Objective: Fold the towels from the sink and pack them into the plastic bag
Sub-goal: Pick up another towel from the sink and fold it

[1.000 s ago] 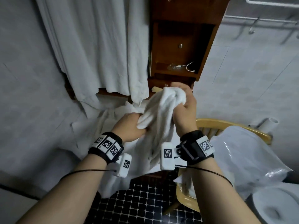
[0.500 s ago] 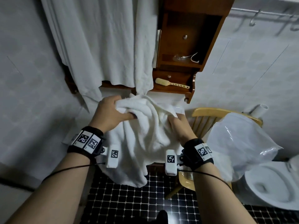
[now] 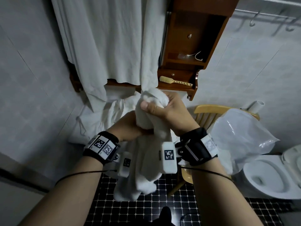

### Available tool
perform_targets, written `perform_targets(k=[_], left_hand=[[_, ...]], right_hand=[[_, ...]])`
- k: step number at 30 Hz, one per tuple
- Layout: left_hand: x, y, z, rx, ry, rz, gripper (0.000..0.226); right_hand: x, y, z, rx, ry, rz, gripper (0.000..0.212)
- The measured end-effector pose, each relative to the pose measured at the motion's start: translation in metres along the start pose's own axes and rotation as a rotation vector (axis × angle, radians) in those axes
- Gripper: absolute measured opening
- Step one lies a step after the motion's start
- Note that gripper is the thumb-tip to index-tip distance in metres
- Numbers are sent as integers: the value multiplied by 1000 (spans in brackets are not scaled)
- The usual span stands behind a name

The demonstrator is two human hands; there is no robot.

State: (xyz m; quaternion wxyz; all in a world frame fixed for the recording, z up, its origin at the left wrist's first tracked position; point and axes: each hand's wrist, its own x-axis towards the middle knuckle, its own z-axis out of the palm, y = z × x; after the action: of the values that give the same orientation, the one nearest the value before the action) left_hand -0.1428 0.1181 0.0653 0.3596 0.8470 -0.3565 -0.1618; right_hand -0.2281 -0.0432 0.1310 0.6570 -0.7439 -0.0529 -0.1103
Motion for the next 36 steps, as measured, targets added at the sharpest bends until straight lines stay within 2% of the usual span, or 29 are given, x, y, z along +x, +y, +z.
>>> perform_targets(k=[1, 3, 5, 8, 11, 14, 17, 20, 22, 24, 26, 27, 28, 29, 30, 32, 34, 36], left_hand=[[-3, -2, -5, -40, 74, 12, 27], [-10, -5, -19, -98, 165, 11, 29], [-15, -8, -33, -210, 288, 48, 24], [-19, -4, -41, -270, 447, 88, 26], [-20, -12, -39, -221, 526, 69, 28], [-21, -27, -27, -195, 628, -28, 23], [-17, -33, -13, -131, 696, -72, 21], [-7, -33, 2, -41, 681, -131, 22], [-4, -29, 8, -21, 583, -173, 28], [-5, -22, 12, -39, 374, -125, 55], [-6, -13, 17, -14, 117, -35, 102], [-6, -9, 22, 13, 10, 0, 117], [-5, -7, 27, 34, -69, 27, 120], [-2, -5, 33, 43, -121, 39, 108], [1, -4, 38, 47, -134, 30, 85], [7, -2, 44, 88, -79, -5, 44], [13, -3, 49, 164, 39, -15, 30], [16, -7, 52, 185, 156, -20, 35]], right_hand=[[-2, 4, 1, -5, 59, 12, 29], [-8, 23, -5, -97, 127, 59, 63], [-18, 51, -7, -256, 10, 178, 78], [-32, 93, 13, -491, -256, 403, 61], [-39, 112, 20, -463, -297, 596, 32], [-45, 115, -3, -580, -200, 796, 40], [-57, 118, -26, -860, 172, 924, 42], [-62, 117, -32, -880, 471, 882, 31], [-63, 115, -33, -826, 518, 835, 24], [-61, 109, -31, -759, 393, 740, 26], [-56, 98, -24, -743, 225, 604, 30], [-53, 93, -20, -756, 156, 535, 28], [-50, 89, -17, -774, 100, 465, 28], [-47, 85, -15, -784, 55, 400, 32], [-46, 82, -13, -771, 22, 346, 38], [-45, 79, -12, -684, 12, 287, 49], [-46, 85, -18, -546, 69, 301, 44], [-47, 99, -29, -505, 140, 309, 24]])
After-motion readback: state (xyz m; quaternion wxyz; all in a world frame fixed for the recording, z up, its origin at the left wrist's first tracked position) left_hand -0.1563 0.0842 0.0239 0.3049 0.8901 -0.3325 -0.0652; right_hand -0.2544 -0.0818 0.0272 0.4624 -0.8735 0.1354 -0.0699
